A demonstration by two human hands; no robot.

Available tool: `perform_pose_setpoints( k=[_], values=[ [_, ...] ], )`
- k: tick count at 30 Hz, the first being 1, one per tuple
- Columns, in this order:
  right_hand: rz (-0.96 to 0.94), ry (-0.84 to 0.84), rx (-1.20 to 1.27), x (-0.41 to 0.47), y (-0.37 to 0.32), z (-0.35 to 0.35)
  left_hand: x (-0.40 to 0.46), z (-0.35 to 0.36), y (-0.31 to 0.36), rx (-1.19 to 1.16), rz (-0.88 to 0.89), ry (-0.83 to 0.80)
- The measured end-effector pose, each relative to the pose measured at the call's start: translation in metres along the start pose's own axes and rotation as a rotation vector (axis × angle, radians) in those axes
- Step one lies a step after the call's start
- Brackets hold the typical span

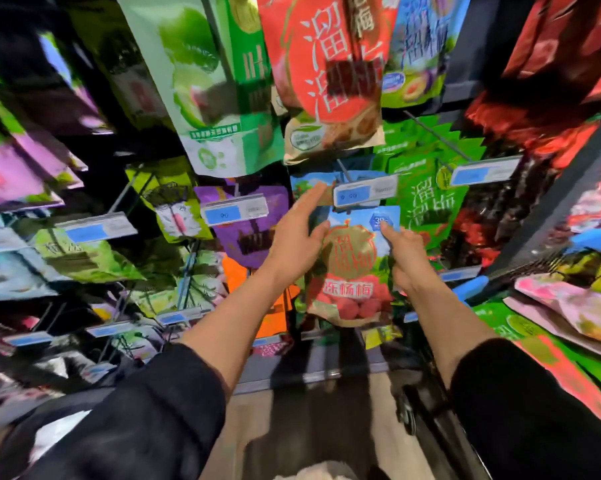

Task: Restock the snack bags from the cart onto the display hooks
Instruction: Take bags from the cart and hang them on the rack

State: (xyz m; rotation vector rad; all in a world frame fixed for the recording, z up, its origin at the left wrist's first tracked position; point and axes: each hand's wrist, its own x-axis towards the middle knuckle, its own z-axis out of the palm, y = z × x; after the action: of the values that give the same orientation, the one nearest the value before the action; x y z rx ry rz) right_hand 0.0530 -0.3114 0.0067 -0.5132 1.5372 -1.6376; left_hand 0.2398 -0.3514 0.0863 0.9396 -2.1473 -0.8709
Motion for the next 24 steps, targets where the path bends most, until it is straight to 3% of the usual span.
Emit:
perform_pose_setpoints(
  k=[16, 24],
  values=[
    [-0.094, -0.026, -0.097, 0.047, -0.007, -0.006, 0.009, 0.030, -0.019, -0.215, -0.062, -0.053],
    [-0.144, 0.015, -0.134, 0.064, -0.019, 0.021, 0.013, 0.031, -0.025, -0.193, -0.038, -0.018]
  ],
)
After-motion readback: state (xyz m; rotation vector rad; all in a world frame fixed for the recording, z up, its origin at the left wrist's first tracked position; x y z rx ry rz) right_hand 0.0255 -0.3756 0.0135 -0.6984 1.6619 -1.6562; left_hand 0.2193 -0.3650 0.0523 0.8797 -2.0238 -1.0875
